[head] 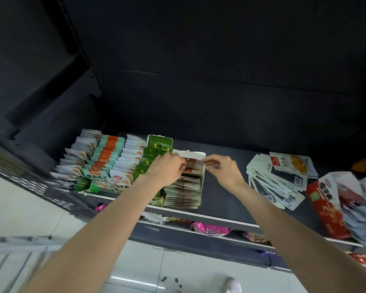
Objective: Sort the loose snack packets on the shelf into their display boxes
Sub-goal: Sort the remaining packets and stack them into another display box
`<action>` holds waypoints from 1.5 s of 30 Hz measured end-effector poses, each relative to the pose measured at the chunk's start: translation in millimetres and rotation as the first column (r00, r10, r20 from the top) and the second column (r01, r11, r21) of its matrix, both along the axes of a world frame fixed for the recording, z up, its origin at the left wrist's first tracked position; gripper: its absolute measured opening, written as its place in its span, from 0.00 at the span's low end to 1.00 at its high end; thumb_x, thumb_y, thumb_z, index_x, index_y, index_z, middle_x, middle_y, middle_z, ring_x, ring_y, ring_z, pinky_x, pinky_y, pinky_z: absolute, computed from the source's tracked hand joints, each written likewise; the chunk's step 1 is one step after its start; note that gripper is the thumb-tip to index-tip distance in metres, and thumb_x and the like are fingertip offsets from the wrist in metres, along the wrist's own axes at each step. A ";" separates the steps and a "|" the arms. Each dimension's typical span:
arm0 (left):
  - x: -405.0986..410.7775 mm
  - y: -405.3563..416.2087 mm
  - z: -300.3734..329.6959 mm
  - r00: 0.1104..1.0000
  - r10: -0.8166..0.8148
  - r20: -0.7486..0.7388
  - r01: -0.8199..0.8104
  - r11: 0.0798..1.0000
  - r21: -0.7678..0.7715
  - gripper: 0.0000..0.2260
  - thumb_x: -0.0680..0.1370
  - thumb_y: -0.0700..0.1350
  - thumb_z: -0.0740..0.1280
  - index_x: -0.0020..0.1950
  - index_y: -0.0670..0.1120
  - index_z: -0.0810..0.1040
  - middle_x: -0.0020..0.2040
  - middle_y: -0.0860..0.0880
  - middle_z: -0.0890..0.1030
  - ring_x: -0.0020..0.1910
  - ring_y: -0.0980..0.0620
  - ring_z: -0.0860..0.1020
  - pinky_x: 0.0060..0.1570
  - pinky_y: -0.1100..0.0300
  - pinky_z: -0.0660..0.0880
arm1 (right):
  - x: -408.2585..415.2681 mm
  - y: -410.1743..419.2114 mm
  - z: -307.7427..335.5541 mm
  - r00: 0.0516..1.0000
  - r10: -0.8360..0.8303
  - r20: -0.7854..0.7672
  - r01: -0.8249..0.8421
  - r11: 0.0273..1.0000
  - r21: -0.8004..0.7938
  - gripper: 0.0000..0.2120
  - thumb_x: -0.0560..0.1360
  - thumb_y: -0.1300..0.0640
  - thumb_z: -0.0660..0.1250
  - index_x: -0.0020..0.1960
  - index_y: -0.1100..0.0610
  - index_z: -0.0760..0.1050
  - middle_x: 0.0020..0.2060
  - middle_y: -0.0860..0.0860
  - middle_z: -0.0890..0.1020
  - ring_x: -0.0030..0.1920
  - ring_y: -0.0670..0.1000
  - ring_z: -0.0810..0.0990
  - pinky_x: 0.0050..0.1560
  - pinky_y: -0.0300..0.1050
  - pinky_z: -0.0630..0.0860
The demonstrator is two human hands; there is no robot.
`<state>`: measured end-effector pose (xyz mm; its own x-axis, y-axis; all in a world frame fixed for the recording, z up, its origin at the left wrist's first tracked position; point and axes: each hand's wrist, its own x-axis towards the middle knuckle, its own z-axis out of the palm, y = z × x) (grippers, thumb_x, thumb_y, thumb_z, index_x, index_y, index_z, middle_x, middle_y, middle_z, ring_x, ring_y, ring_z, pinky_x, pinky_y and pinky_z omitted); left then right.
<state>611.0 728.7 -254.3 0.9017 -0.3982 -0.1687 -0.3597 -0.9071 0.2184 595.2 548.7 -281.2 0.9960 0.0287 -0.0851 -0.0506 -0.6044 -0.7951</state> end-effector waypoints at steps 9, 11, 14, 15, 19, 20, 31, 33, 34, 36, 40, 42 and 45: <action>6.3 -113.1 -15.4 0.989 -0.071 0.129 0.114 0.924 -0.365 0.13 0.79 0.41 0.58 0.62 0.46 0.73 0.59 0.48 0.76 0.60 0.49 0.72 0.56 0.55 0.71 | 4.2 -86.9 -28.8 0.956 -0.285 -0.065 0.275 0.952 -0.131 0.17 0.75 0.67 0.61 0.63 0.59 0.74 0.60 0.55 0.78 0.61 0.54 0.76 0.59 0.40 0.69; 11.5 -146.7 -32.8 0.998 -0.053 0.037 0.064 0.921 -0.385 0.15 0.79 0.40 0.58 0.65 0.45 0.71 0.62 0.47 0.74 0.62 0.48 0.71 0.58 0.53 0.71 | 8.6 -117.6 -45.2 0.941 -0.321 -0.108 0.287 0.924 -0.254 0.19 0.76 0.64 0.62 0.67 0.59 0.69 0.64 0.58 0.74 0.65 0.57 0.72 0.63 0.45 0.68; 20.3 -186.3 -69.3 0.985 -0.033 -0.169 -0.023 0.949 -0.315 0.19 0.80 0.40 0.56 0.71 0.43 0.63 0.69 0.43 0.68 0.68 0.45 0.66 0.65 0.51 0.67 | 16.6 -163.0 -72.5 0.914 -0.363 -0.183 0.275 0.884 -0.379 0.29 0.75 0.58 0.66 0.73 0.58 0.59 0.71 0.59 0.64 0.71 0.59 0.62 0.70 0.51 0.61; 23.9 -196.0 -83.0 0.974 -0.040 -0.222 -0.024 0.960 -0.279 0.20 0.80 0.41 0.55 0.73 0.43 0.61 0.72 0.43 0.65 0.71 0.44 0.64 0.68 0.50 0.64 | 20.6 -177.1 -80.2 0.904 -0.374 -0.206 0.260 0.865 -0.430 0.34 0.75 0.55 0.67 0.75 0.56 0.54 0.74 0.58 0.58 0.74 0.58 0.57 0.72 0.51 0.57; 34.7 -220.7 -128.4 0.931 -0.144 -0.334 0.108 0.986 -0.125 0.26 0.81 0.46 0.53 0.77 0.46 0.46 0.78 0.48 0.45 0.77 0.47 0.44 0.75 0.50 0.47 | 36.2 -222.2 -101.7 0.843 -0.437 -0.314 0.192 0.789 -0.583 0.50 0.71 0.45 0.70 0.77 0.53 0.38 0.77 0.57 0.43 0.77 0.57 0.44 0.76 0.55 0.50; 35.8 -223.7 -136.0 0.919 -0.159 -0.361 0.127 0.986 -0.112 0.27 0.81 0.47 0.52 0.77 0.47 0.44 0.78 0.49 0.43 0.77 0.47 0.41 0.75 0.49 0.45 | 36.2 -226.2 -106.2 0.835 -0.433 -0.340 0.160 0.781 -0.603 0.48 0.72 0.44 0.69 0.77 0.54 0.39 0.77 0.57 0.46 0.76 0.58 0.48 0.75 0.54 0.52; 23.0 -228.2 -142.3 0.727 0.200 -0.657 -0.607 0.633 -0.480 0.19 0.80 0.52 0.57 0.52 0.38 0.78 0.52 0.40 0.81 0.52 0.42 0.79 0.56 0.51 0.74 | 0.2 -178.3 -112.0 0.996 -0.008 0.093 0.051 0.876 -0.480 0.05 0.72 0.58 0.70 0.39 0.57 0.83 0.30 0.55 0.83 0.31 0.55 0.82 0.31 0.42 0.76; 21.6 -221.7 -134.2 0.629 0.194 -0.753 -0.728 0.488 -0.482 0.16 0.80 0.51 0.59 0.50 0.39 0.77 0.53 0.39 0.81 0.49 0.42 0.81 0.53 0.49 0.78 | -9.1 -164.5 -100.2 0.993 -0.104 -0.050 0.098 0.988 -0.123 0.06 0.74 0.60 0.67 0.47 0.58 0.83 0.42 0.53 0.85 0.43 0.50 0.83 0.47 0.45 0.79; 20.8 -216.0 -128.7 0.640 0.209 -0.740 -0.729 0.471 -0.497 0.12 0.80 0.47 0.60 0.51 0.40 0.76 0.53 0.38 0.81 0.49 0.43 0.81 0.51 0.49 0.79 | -12.9 -159.7 -95.1 0.989 -0.119 -0.087 0.117 0.993 -0.028 0.07 0.74 0.59 0.68 0.50 0.57 0.82 0.47 0.51 0.85 0.47 0.47 0.81 0.53 0.42 0.77; 18.4 -200.9 -113.7 0.764 0.261 -0.590 -0.611 0.587 -0.531 0.09 0.79 0.42 0.59 0.53 0.40 0.77 0.52 0.40 0.82 0.49 0.43 0.81 0.49 0.51 0.80 | -17.8 -153.2 -86.2 0.989 -0.135 -0.053 0.132 0.990 -0.054 0.16 0.73 0.58 0.70 0.61 0.54 0.77 0.58 0.50 0.78 0.58 0.45 0.76 0.62 0.41 0.72; 7.8 -164.4 -69.7 0.964 0.213 -0.159 -0.262 0.866 -0.426 0.08 0.80 0.41 0.57 0.57 0.44 0.72 0.52 0.42 0.82 0.48 0.43 0.81 0.43 0.52 0.78 | -9.0 -133.5 -54.6 0.982 -0.177 -0.070 0.169 0.980 -0.104 0.35 0.72 0.59 0.70 0.74 0.51 0.58 0.66 0.50 0.67 0.67 0.48 0.65 0.67 0.40 0.64; 1.3 -143.8 -44.1 0.984 0.177 -0.012 -0.168 0.907 -0.386 0.08 0.80 0.42 0.58 0.58 0.46 0.71 0.51 0.44 0.82 0.47 0.44 0.81 0.43 0.49 0.78 | -5.6 -119.1 -32.3 0.984 -0.144 -0.107 0.141 0.989 -0.037 0.22 0.74 0.58 0.68 0.67 0.54 0.68 0.55 0.47 0.75 0.56 0.47 0.74 0.49 0.32 0.71; -2.2 -104.6 -6.5 0.974 0.177 0.143 -0.079 0.852 -0.517 0.07 0.80 0.43 0.59 0.56 0.45 0.73 0.49 0.47 0.81 0.45 0.49 0.80 0.42 0.53 0.76 | -4.4 -91.3 1.6 0.992 -0.123 -0.004 0.123 0.992 0.022 0.08 0.75 0.57 0.67 0.51 0.62 0.79 0.45 0.52 0.84 0.45 0.49 0.82 0.42 0.38 0.78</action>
